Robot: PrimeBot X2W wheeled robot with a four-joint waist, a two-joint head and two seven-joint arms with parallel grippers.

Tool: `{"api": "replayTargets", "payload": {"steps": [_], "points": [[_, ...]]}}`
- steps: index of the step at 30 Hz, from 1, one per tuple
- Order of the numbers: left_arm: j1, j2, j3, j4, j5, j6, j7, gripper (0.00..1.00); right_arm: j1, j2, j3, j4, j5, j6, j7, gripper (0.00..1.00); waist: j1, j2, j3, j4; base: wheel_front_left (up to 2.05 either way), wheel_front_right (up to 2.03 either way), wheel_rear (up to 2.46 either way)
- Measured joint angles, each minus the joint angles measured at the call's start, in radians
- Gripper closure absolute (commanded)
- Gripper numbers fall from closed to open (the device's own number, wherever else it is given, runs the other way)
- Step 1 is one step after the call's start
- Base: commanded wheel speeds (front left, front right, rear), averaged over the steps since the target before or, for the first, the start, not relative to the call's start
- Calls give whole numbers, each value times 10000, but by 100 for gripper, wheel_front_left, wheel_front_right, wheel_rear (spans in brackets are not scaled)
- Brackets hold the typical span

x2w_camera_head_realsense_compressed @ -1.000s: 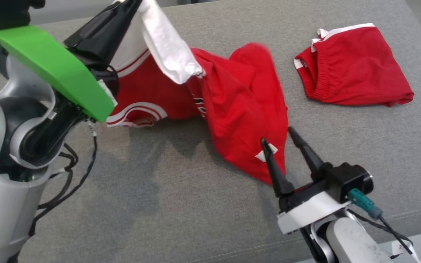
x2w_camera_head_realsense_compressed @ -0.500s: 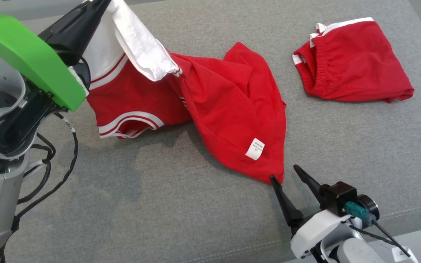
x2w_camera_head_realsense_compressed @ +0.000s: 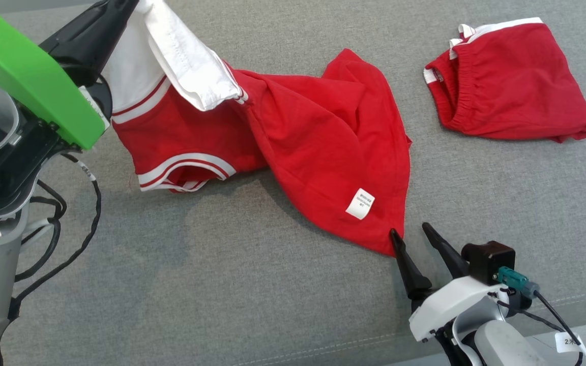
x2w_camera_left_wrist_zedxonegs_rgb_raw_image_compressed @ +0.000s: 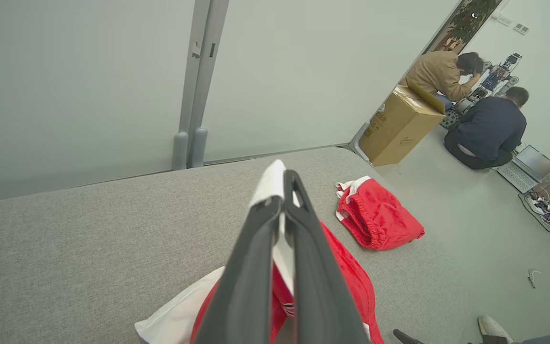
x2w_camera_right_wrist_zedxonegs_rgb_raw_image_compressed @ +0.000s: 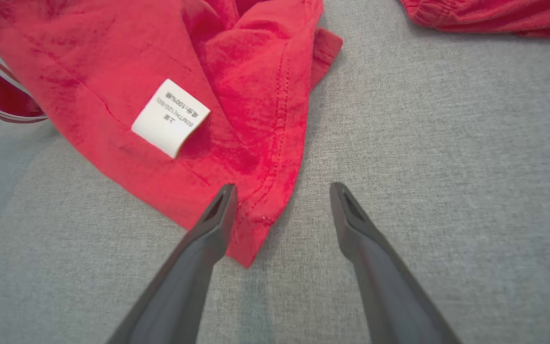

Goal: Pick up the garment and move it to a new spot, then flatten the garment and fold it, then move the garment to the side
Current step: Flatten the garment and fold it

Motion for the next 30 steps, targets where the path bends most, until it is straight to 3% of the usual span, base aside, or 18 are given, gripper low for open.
{"api": "replayTargets", "payload": {"steps": [5,7,13,17,18,22,24,27,30], "points": [[0,-8,82,-4,0,2,81,100,-208,15,-150,230,295,125,-2,0,0,0,50,47,0,0,0],[0,-10,128,-6,0,2,82,100,-261,38,-132,366,391,217,13,10,0,0,67,64,0,0,0],[1,-35,205,-6,0,2,153,100,-266,178,182,623,631,527,127,17,0,0,102,116,0,0,0],[2,-44,253,-6,0,2,169,100,-321,188,199,719,654,610,127,38,0,0,111,119,0,0,0],[2,-50,263,-6,0,2,171,100,-342,192,207,744,688,610,127,49,0,0,114,117,0,0,0],[4,-61,280,-6,0,2,211,100,-496,194,215,855,734,614,125,64,1,0,129,107,0,0,0],[5,-63,290,-4,0,2,259,100,-519,196,215,901,779,614,125,64,1,0,135,103,0,0,0],[5,-69,320,-6,2,2,261,100,-525,199,213,955,798,656,115,53,1,0,139,102,0,0,0],[5,-77,397,-6,2,2,270,100,-560,199,219,1011,800,704,113,57,1,0,139,103,0,0,0]]}}
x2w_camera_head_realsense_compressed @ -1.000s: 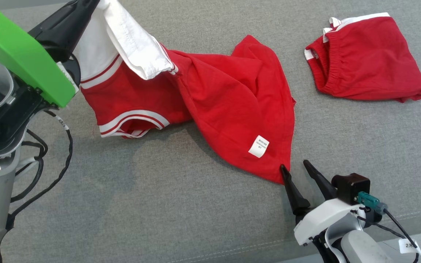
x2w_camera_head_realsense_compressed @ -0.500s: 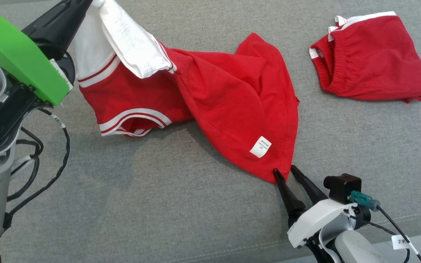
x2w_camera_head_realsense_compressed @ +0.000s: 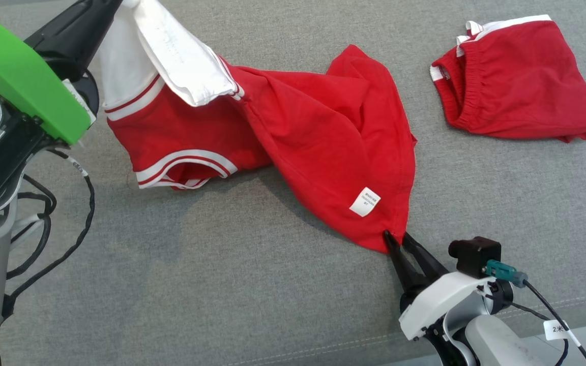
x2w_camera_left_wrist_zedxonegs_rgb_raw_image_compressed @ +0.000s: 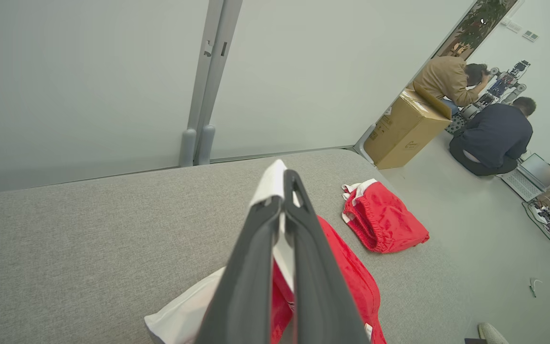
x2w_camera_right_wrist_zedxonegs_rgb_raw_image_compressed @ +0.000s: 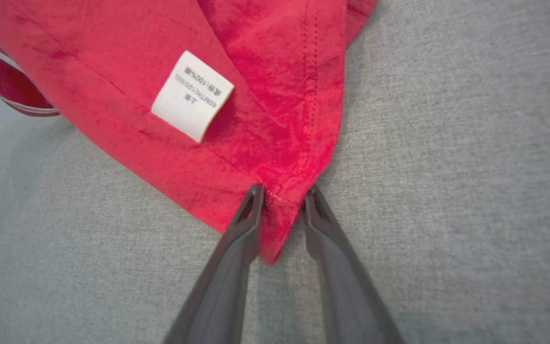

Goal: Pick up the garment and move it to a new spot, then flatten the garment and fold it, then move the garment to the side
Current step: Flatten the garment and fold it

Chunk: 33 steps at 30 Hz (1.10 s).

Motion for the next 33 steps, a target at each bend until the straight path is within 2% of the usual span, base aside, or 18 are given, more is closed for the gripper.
{"api": "replayTargets", "payload": {"steps": [6,14,15,16,17,19,21,23,25,27,28,30,33], "points": [[12,-8,90,4,31,0,2,100,-134,4,27,65,6,25,-46,98,0,0,-20,-11,0,0,0],[25,25,268,69,242,0,73,100,-231,-4,-56,-50,98,115,-209,100,0,0,-72,-40,0,0,0],[30,29,307,94,286,0,73,100,-260,-12,-79,-86,109,115,-219,98,0,0,-82,-45,0,0,0],[35,29,355,125,295,0,73,100,-297,-23,-119,-138,144,117,-219,91,0,0,-91,-51,0,0,0],[38,29,399,150,297,0,73,100,-325,-40,-161,-190,192,119,-219,75,0,0,-101,-57,0,0,0],[46,31,441,192,303,0,73,100,-327,-86,-245,-228,303,176,-219,56,0,0,-121,-72,0,0,0],[72,21,441,211,303,0,73,100,-326,-184,-276,-211,391,178,-205,45,0,0,-138,-85,0,0,0],[105,13,439,213,303,0,73,100,-326,-259,-290,-188,408,190,-205,41,0,0,-146,-91,0,0,0],[181,-4,428,224,303,0,75,100,-326,-324,-357,-127,485,207,-194,43,0,0,-160,-98,0,0,0],[261,-17,418,224,303,0,75,100,-326,-313,-347,-25,545,221,-134,40,0,0,-174,-102,0,0,0],[300,-21,414,226,303,0,77,100,-326,-307,-337,35,573,257,-65,42,0,0,-179,-102,0,0,0],[311,-35,410,226,303,0,90,100,-326,-301,-318,128,667,265,17,38,0,0,-183,-97,0,0,0],[311,-71,405,226,303,0,121,100,-327,-303,-293,305,719,332,117,38,0,0,-177,-75,0,0,0]]}}
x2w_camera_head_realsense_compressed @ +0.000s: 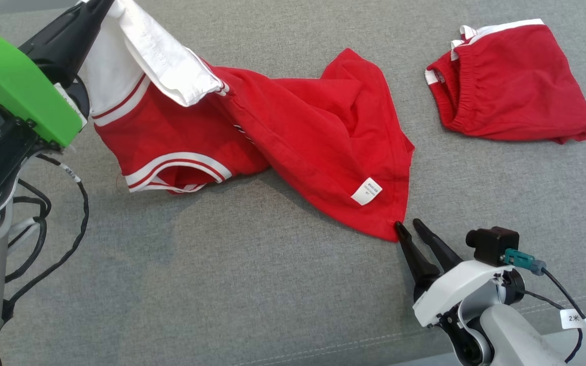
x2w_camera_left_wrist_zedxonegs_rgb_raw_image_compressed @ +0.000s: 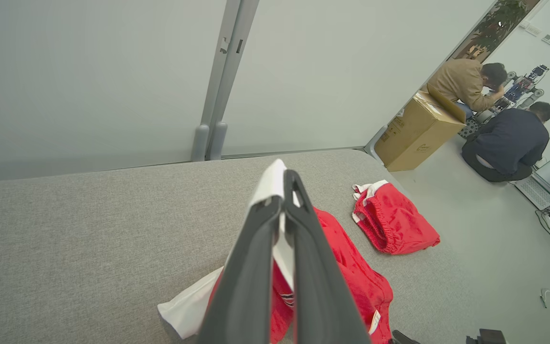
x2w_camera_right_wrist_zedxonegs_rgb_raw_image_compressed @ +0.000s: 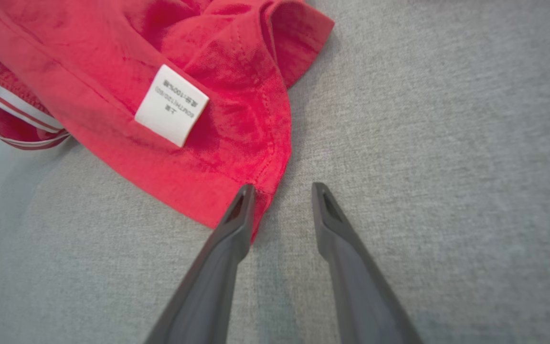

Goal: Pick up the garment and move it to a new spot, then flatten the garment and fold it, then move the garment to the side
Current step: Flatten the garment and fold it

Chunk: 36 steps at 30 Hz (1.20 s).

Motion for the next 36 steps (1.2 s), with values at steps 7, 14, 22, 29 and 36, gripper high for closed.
{"api": "replayTargets", "payload": {"steps": [7,14,22,29,36], "points": [[10,-58,-25,-6,6,0,48,100,-236,17,31,132,63,19,4,29,0,0,23,83,0,0,0],[44,-86,-23,-19,75,0,92,100,-416,29,173,234,63,40,33,56,0,0,28,140,0,0,0],[124,-125,33,-67,77,0,144,100,-415,36,251,339,73,94,31,56,0,0,58,138,0,0,0],[150,-211,84,-44,96,0,127,100,-426,82,278,372,347,111,-17,100,0,0,46,115,0,0,0],[126,48,539,36,245,0,27,100,-1472,-35,245,-1012,1037,242,-33,100,0,0,-197,80,0,0,0]]}}
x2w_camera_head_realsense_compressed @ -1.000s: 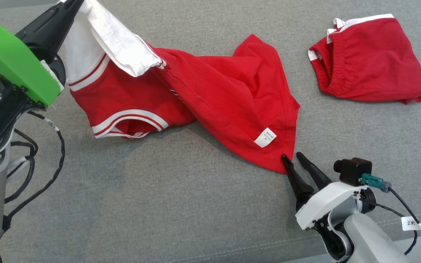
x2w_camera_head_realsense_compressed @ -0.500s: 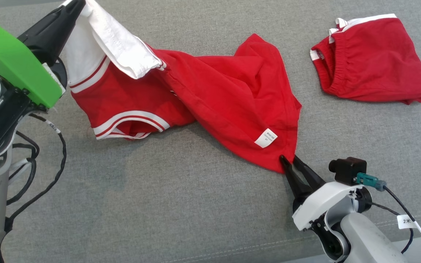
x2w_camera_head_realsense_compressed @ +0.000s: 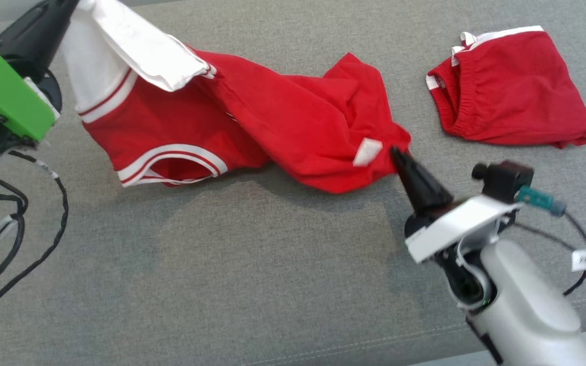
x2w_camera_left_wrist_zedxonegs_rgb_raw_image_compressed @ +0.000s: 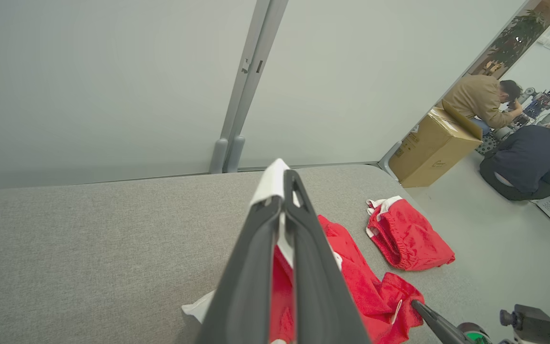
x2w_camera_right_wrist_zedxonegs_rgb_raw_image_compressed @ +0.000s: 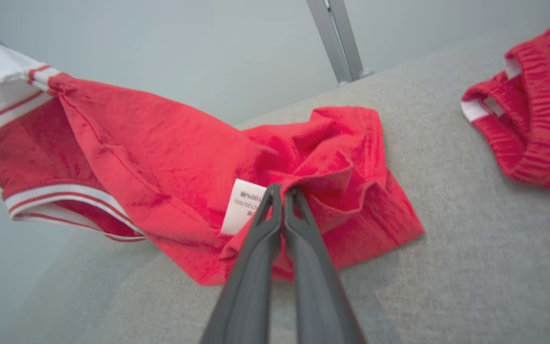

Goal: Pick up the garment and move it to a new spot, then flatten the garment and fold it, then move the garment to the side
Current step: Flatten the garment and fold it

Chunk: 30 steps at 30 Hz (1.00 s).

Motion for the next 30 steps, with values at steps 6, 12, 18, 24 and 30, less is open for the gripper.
{"api": "replayTargets", "payload": {"steps": [6,12,18,24,30], "points": [[-560,123,288,270,115,0,-188,100,-2088,-1363,-832,-1616,491,44,709,100,0,0,-332,-82,0,0,0],[-1338,370,903,662,188,0,-474,100,-2987,-2543,-1645,-2305,1400,44,1804,100,0,0,-781,-35,0,0,0],[-1517,339,1005,654,88,-23,-514,100,-3016,-3172,-2027,-2706,2579,44,2752,100,0,0,-1279,103,0,0,0],[-1467,341,940,173,-328,-205,-330,100,-2732,-3751,-2305,-3781,3649,44,3453,100,0,0,-1817,261,0,0,0],[-1404,487,1338,-1315,-1022,-270,205,100,-2214,-4247,-2836,-5400,4836,44,4240,100,0,0,-2358,396,0,0,0]]}}
